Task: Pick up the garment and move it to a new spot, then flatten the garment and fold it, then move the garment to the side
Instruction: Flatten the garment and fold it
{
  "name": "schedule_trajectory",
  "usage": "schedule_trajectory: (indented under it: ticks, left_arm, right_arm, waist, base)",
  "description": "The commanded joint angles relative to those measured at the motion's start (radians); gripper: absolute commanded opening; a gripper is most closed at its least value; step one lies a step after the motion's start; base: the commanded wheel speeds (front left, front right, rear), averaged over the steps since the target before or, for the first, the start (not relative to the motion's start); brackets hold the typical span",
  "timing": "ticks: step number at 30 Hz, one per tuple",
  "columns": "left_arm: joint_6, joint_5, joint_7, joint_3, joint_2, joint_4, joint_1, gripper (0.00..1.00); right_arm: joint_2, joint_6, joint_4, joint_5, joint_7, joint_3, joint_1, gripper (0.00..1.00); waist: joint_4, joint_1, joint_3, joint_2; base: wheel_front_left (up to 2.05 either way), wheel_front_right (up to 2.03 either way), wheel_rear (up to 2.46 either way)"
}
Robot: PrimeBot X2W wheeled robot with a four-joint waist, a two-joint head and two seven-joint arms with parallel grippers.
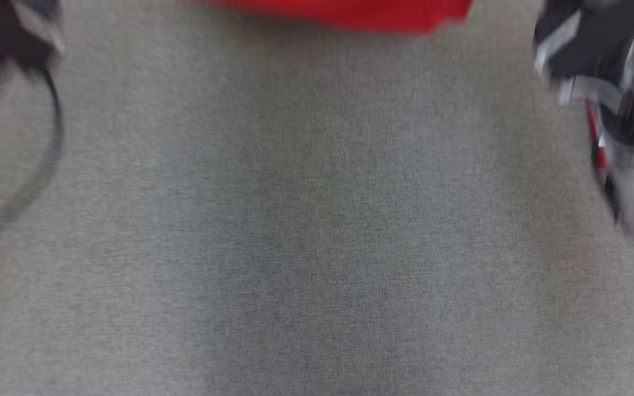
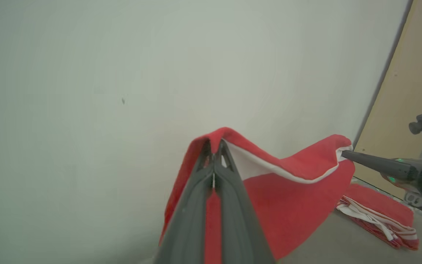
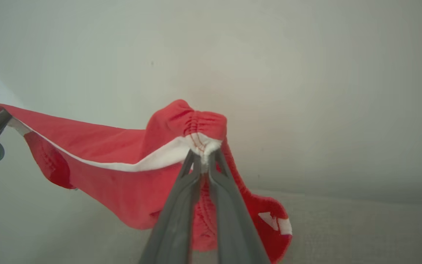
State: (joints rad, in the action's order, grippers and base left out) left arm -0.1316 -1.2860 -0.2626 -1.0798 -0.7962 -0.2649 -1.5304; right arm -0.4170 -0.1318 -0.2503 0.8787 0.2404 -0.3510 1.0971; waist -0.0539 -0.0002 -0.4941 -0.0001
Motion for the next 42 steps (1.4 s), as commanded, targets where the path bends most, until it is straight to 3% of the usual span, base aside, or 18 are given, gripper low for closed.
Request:
schedule_trajectory:
  ticks: [1, 10, 14, 20, 24, 32, 42]
  left_arm:
    - [0.002, 0.015, -0.002, 0.048, -0.004, 0.031, 0.108, 0.00]
    - [0.002, 0.133, -0.003, 0.257, 0.089, 0.184, 0.736, 0.00]
    - [0.002, 0.189, -0.003, 0.242, 0.111, 0.231, 0.938, 0.00]
    - [0.002, 0.251, -0.003, 0.177, 0.130, 0.196, 1.184, 0.00]
    - [0.002, 0.295, -0.003, 0.184, 0.159, 0.158, 1.284, 0.00]
    - [0.002, 0.394, -0.003, 0.323, 0.214, 0.099, 1.456, 0.00]
    - [0.002, 0.533, -0.003, 0.401, 0.208, 0.105, 1.536, 0.00]
  right_arm:
    - [-0.017, 0.003, 0.035, 0.013, -0.008, 0.000, -0.082, 0.00]
    - [-0.061, 0.003, 0.244, 0.041, -0.027, 0.023, -0.572, 0.00]
    - [-0.068, 0.003, 0.298, 0.047, -0.029, 0.039, -0.758, 0.00]
    - [-0.089, 0.003, 0.327, 0.022, -0.043, 0.027, -1.006, 0.00]
    - [-0.117, 0.003, 0.321, -0.001, -0.054, 0.006, -1.116, 0.00]
    - [-0.142, 0.003, 0.320, 0.004, -0.051, 0.016, -1.305, 0.00]
    - [-0.106, 0.003, 0.373, 0.011, -0.032, 0.054, -1.410, 0.00]
  waist:
    - [0.020, 0.0002, 0.070, 0.0001]
    - [0.060, 0.0002, 0.208, 0.0001]
    - [0.068, 0.0002, 0.253, 0.0001]
    - [0.066, 0.0002, 0.329, 0.0001]
    - [0.062, 0.0002, 0.365, 0.0001]
    - [0.060, 0.0002, 0.416, 0.0001]
    - [0.059, 0.0002, 0.420, 0.0001]
  base:
    - [0.00, 0.00, 0.00]
    - [0.00, 0.00, 0.00]
    - [0.00, 0.00, 0.00]
    - [0.00, 0.00, 0.00]
    - [0.00, 0.00, 0.00]
    - [0.00, 0.00, 0.00]
    - [0.00, 0.00, 0.00]
